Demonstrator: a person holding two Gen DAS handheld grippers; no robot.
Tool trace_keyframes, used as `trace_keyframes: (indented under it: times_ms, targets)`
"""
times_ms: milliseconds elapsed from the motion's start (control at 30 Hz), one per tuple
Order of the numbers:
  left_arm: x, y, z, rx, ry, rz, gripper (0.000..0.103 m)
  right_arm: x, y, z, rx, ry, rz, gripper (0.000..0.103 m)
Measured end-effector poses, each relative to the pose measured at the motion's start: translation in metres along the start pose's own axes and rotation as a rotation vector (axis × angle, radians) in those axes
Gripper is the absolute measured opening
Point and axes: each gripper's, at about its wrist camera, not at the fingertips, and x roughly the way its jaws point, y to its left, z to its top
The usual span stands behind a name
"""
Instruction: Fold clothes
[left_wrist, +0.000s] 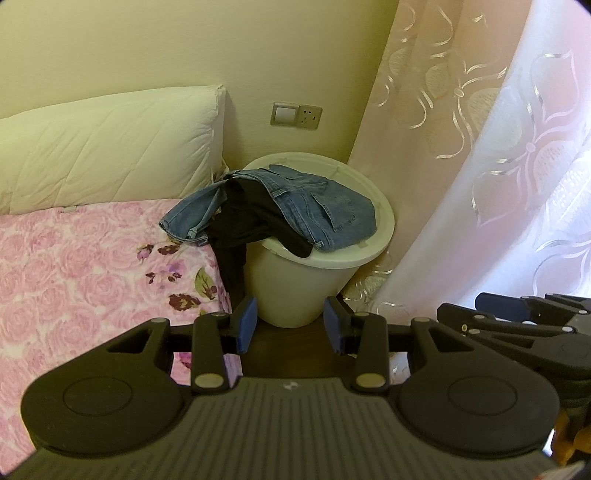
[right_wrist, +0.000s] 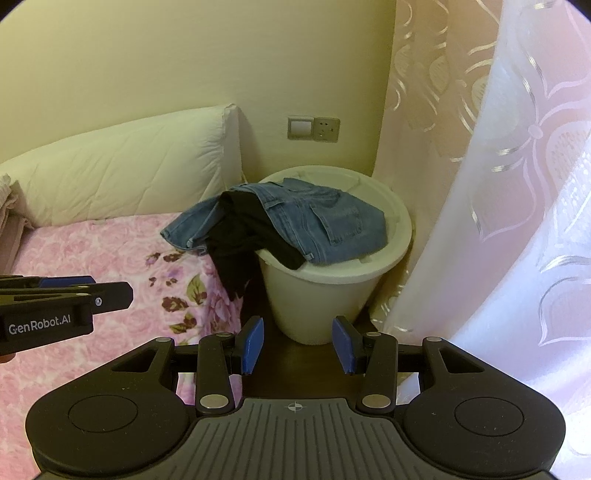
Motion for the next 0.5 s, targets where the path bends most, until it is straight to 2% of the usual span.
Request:
trace_keyframes:
  times_ms: [233, 500]
  targets:
    - [0.006, 0.015, 0.006, -0.023, 0.002, -0.011, 0.036, 0.006, 0.005, 0.008, -0.010, 0.000, -0.013, 0.045]
    - [0.020, 0.039, 0.014, -0.101, 0.033, -0.049, 0.036, 0.020, 0.007, 0.022, -0.023, -0.002, -0.022, 0.045]
